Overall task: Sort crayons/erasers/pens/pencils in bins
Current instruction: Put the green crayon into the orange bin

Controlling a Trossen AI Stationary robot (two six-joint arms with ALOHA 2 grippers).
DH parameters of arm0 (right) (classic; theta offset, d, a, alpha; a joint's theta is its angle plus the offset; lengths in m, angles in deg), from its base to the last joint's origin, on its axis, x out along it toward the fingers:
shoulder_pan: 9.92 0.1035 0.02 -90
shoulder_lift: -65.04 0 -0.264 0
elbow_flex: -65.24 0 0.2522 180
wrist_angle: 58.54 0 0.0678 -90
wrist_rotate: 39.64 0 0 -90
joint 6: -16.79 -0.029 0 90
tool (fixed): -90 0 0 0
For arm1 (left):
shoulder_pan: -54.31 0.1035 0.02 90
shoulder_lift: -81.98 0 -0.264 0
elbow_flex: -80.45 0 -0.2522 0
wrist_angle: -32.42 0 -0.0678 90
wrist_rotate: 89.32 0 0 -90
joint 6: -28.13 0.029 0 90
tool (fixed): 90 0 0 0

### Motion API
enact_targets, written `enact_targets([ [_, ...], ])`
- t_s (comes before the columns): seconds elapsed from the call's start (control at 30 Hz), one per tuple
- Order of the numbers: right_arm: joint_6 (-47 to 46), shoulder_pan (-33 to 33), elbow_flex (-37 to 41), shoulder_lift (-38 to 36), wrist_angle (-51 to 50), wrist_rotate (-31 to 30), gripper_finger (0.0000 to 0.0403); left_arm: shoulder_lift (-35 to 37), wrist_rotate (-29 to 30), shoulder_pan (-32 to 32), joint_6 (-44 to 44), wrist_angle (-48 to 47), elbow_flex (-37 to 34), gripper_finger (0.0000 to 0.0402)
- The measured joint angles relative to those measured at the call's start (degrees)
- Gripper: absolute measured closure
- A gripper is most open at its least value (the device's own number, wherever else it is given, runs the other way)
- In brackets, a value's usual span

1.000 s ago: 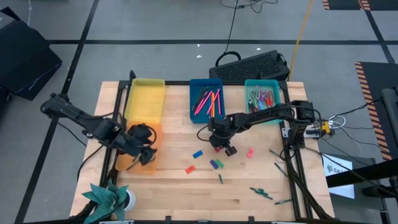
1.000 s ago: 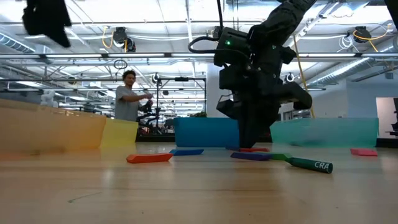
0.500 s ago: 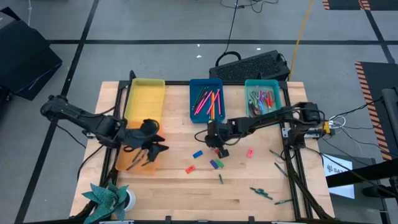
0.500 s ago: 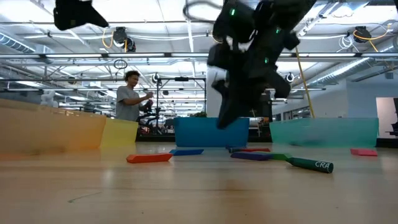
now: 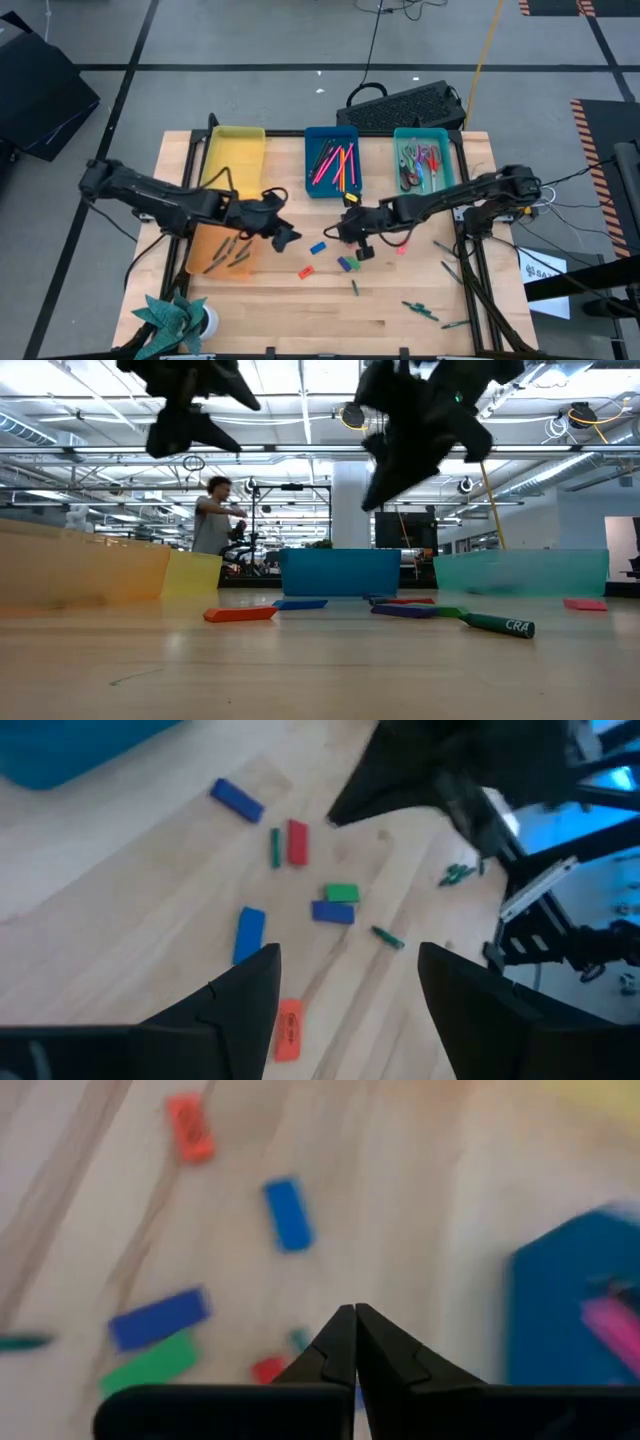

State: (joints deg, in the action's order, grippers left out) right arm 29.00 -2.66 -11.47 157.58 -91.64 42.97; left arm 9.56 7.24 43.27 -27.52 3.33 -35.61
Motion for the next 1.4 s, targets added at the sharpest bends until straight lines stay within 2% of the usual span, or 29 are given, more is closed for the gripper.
enact_targets([
  [0.1,-3.02,-2.53,0.01,2.39,-1.76,6.54,0.0386,-1.03,-0.98,0.19,0.05,0.93,0.00,0.0163],
  [0.27,-2.09,-7.15,0.01,7.34,-2.01,15.59,0.0326,-0.89,-1.05,-1.03,-1.51,0.68,0.00,0.0163],
  [0.43,4.49,-8.92,0.01,11.30,-2.07,17.02,0.0290,-0.87,-0.89,-3.01,-5.05,0.40,0.00,0.0163],
  [0.53,6.69,-9.15,-0.03,13.06,-1.73,18.18,0.0296,-0.87,0.87,-4.41,-7.71,0.41,0.00,0.0163],
  [0.77,12.67,-9.56,-0.34,16.16,-1.27,19.28,0.0341,-0.86,6.13,-6.75,-12.22,0.54,0.00,0.0163],
  [1.03,17.34,-9.55,-0.24,16.96,-2.18,19.34,0.0390,-0.87,5.49,-5.94,-17.05,0.11,0.00,0.0163],
  [1.2,17.18,-8.86,-0.17,16.29,-1.75,16.48,0.0385,-1.57,4.40,-3.83,-18.99,-0.32,0.02,0.0162],
  [1.4,12.27,-7.61,0.34,10.98,-2.24,14.79,0.0384,-3.04,0.78,-1.08,-19.40,-1.27,-0.06,0.0162],
])
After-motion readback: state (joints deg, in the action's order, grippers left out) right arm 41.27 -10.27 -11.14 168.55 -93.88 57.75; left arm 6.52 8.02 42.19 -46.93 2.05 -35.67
